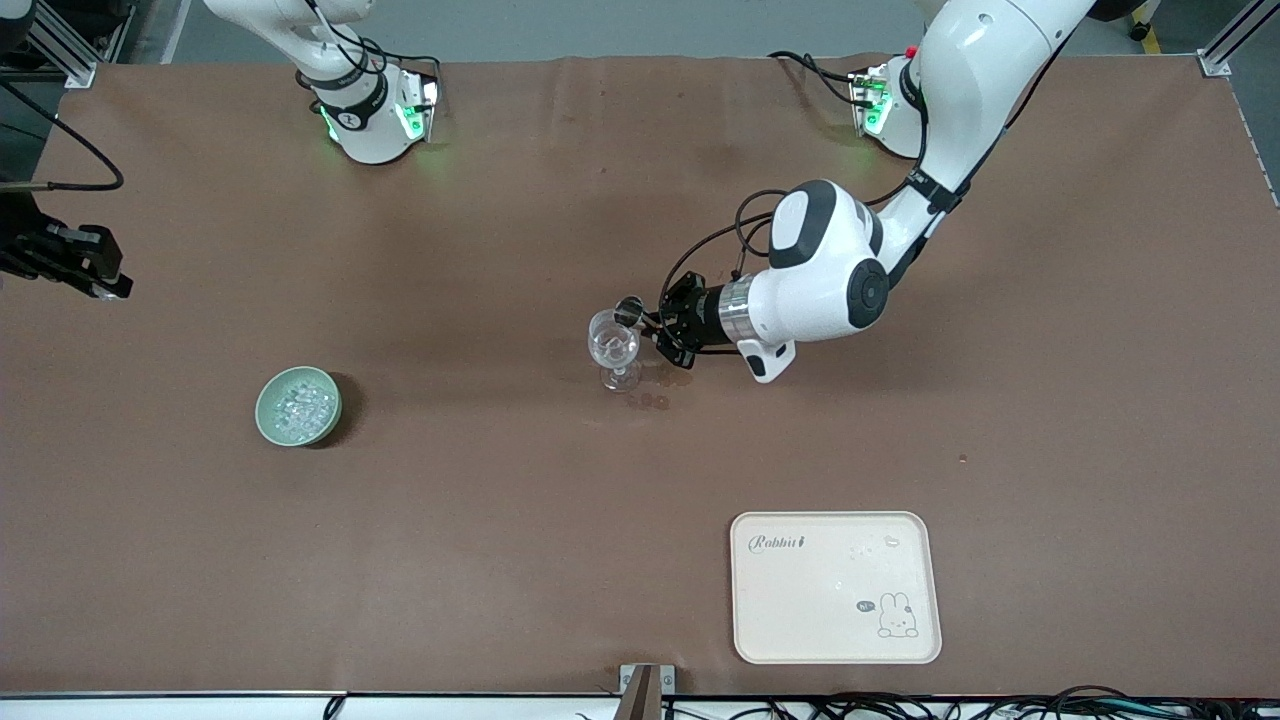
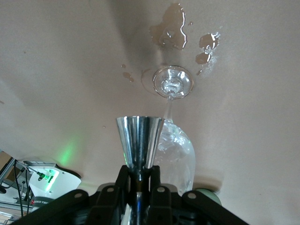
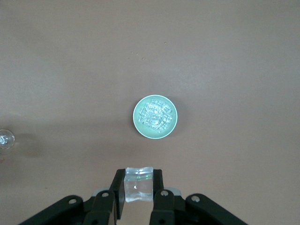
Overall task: Pour wine and add ice with both arms
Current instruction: 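Tilt the jigger with the left gripper to pour into the glass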
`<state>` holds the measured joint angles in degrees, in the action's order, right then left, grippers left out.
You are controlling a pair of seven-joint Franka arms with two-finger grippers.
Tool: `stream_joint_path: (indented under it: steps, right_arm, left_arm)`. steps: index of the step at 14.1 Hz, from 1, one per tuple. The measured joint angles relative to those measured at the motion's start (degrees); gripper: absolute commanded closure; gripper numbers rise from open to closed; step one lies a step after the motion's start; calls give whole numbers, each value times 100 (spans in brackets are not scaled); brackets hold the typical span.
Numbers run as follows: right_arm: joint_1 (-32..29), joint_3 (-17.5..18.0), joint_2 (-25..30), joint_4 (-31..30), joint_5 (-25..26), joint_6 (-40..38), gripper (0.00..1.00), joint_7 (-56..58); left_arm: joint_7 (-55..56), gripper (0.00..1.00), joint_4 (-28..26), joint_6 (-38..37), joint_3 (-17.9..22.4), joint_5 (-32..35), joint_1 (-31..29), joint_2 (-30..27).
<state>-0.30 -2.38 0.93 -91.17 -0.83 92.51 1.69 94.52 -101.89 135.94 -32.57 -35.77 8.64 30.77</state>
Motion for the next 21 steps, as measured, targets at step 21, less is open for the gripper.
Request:
stream_joint_path:
  steps: [21]
  right_arm:
    - [-1, -18, 0, 0, 0, 0, 92, -16]
  left_arm:
    - [1172, 100, 181, 11, 25, 1028, 222, 68]
